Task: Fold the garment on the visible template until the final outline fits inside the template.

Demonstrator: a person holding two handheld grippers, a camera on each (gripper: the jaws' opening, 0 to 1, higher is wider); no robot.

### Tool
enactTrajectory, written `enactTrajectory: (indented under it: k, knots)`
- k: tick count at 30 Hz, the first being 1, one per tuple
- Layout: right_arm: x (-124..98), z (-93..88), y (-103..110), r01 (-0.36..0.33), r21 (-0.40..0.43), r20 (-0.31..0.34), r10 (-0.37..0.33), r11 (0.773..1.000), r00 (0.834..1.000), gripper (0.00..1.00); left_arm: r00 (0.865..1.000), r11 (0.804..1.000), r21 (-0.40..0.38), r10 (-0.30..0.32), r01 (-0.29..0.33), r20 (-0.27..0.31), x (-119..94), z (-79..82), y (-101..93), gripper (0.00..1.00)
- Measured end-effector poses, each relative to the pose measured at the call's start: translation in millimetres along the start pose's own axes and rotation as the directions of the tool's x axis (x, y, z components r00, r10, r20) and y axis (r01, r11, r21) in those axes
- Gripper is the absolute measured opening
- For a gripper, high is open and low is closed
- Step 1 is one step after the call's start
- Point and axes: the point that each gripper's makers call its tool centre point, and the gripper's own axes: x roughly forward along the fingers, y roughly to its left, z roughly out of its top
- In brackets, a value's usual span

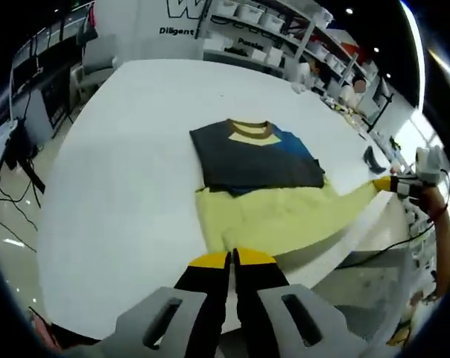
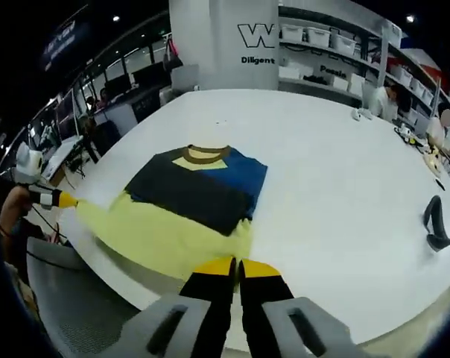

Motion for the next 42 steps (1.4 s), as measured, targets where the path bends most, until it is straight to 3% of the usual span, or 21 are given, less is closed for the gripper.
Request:
enactTrajectory:
  k: [9, 29, 34, 42]
  knots:
    - [8, 31.1, -2, 0.021, -0.044, 0.020, -0.020, 0.999, 1.000, 0.00, 0.996, 0.999, 0.033, 0.019, -0.022, 0.085, 2, 44.1, 5.7, 0.05]
    - [35, 87.4, -18, 0.044, -0.050, 0.076, -0.040, 0.998, 0.996, 0.00, 0.977, 0.991, 0.097, 0.071, -0.092, 0.203, 17, 132.0, 17.2, 0.05]
    - [42, 101.4, -21, 0.042, 0.000, 0.092, -0.042, 0.999, 0.995, 0.00, 0.973, 0.989, 0.102, 0.079, -0.103, 0.217, 25, 146.2, 18.6, 0.05]
    - [59, 116.3, -23, 0.050, 0.003, 0.083, -0.050, 0.999, 0.995, 0.00, 0.966, 0.986, 0.104, 0.105, -0.133, 0.236, 41, 172.7, 27.3, 0.04]
